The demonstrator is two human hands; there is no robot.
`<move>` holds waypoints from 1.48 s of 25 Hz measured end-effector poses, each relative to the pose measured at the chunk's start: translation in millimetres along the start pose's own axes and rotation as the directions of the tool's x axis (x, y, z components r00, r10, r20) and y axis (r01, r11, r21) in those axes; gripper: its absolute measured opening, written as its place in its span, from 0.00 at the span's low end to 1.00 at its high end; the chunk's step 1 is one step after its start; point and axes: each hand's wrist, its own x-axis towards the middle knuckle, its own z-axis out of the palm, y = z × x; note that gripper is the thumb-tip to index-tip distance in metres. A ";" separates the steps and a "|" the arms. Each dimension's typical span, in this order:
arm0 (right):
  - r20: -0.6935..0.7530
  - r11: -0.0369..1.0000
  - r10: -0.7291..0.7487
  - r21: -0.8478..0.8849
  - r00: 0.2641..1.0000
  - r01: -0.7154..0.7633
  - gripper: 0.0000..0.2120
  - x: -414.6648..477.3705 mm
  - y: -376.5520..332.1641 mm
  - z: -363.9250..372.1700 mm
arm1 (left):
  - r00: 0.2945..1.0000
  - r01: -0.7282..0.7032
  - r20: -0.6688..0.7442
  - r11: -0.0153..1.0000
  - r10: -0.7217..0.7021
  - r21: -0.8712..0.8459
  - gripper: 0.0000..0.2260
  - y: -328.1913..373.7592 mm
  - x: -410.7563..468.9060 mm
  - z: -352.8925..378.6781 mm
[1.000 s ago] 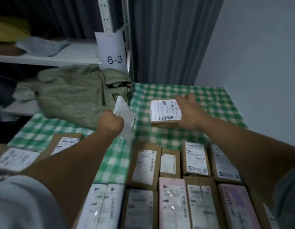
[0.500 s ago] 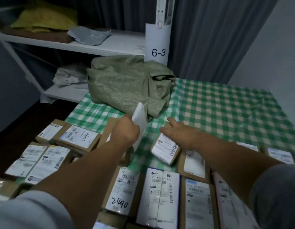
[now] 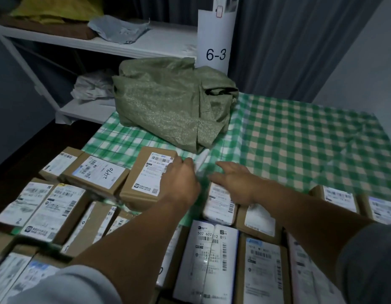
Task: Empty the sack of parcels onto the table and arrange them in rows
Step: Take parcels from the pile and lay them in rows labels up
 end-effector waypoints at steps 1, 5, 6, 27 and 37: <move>-0.105 0.985 0.072 0.162 0.992 -0.054 0.35 2.0 0.5 -2.1 | 1.000 0.004 -0.008 1.000 -0.004 -0.014 0.12 2.1 -0.1 0.8; 0.008 0.284 0.505 0.943 0.863 -0.175 0.12 5.4 -14.5 -21.5 | 0.999 -0.029 -0.043 0.998 0.027 -0.050 0.13 6.7 -3.8 -1.6; 0.118 0.103 0.477 0.977 0.871 -0.189 0.16 4.4 -21.0 -26.0 | 0.997 -0.059 -0.058 0.997 0.056 -0.050 0.14 7.8 -6.1 -3.1; 0.057 0.424 0.613 0.818 0.788 -0.389 0.22 48.8 -60.8 -4.1 | 0.963 0.070 0.251 0.992 -0.094 0.103 0.17 -87.3 -12.2 -15.9; 0.042 0.554 0.574 0.716 0.818 -0.425 0.11 66.2 -68.8 -7.7 | 0.961 0.069 0.261 0.993 -0.091 0.091 0.11 -105.9 -10.9 -14.7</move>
